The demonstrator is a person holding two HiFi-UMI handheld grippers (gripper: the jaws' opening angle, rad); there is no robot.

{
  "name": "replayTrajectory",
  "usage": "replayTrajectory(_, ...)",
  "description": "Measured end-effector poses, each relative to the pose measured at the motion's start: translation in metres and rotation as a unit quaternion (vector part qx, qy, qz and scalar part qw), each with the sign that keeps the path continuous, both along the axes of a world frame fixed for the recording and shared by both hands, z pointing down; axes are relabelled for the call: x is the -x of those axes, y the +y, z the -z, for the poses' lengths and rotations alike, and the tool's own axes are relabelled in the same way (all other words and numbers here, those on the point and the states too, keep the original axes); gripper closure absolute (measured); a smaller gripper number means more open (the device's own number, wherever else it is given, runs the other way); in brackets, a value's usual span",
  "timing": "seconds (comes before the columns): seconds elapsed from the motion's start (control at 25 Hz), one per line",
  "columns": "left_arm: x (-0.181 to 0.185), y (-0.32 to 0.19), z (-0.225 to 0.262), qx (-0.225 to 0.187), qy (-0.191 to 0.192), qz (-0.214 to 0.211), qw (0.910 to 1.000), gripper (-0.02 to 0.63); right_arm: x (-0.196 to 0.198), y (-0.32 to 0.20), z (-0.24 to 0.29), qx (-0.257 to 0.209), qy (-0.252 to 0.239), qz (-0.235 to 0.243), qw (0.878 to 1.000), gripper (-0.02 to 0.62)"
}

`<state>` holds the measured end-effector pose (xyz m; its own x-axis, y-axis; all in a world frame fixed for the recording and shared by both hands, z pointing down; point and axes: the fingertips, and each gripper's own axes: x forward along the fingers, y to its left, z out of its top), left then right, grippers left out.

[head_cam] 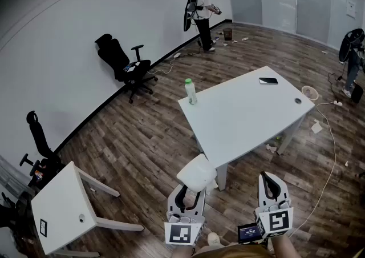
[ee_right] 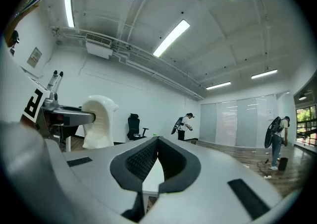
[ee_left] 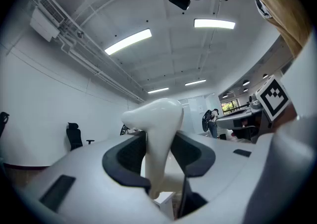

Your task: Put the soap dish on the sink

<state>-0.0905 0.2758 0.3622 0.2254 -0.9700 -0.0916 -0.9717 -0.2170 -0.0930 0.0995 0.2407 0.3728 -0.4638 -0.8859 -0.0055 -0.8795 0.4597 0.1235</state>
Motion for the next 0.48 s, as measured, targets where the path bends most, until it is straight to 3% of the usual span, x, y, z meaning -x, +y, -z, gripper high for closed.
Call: replayTrajectory(0.48, 0.048, 0.015, -0.011, 0.018, 0.006, 0.008, 0.9998, 0.445, 0.023, -0.001, -0.009, 0.013, 0.007, -0.030, 0.999, 0.588)
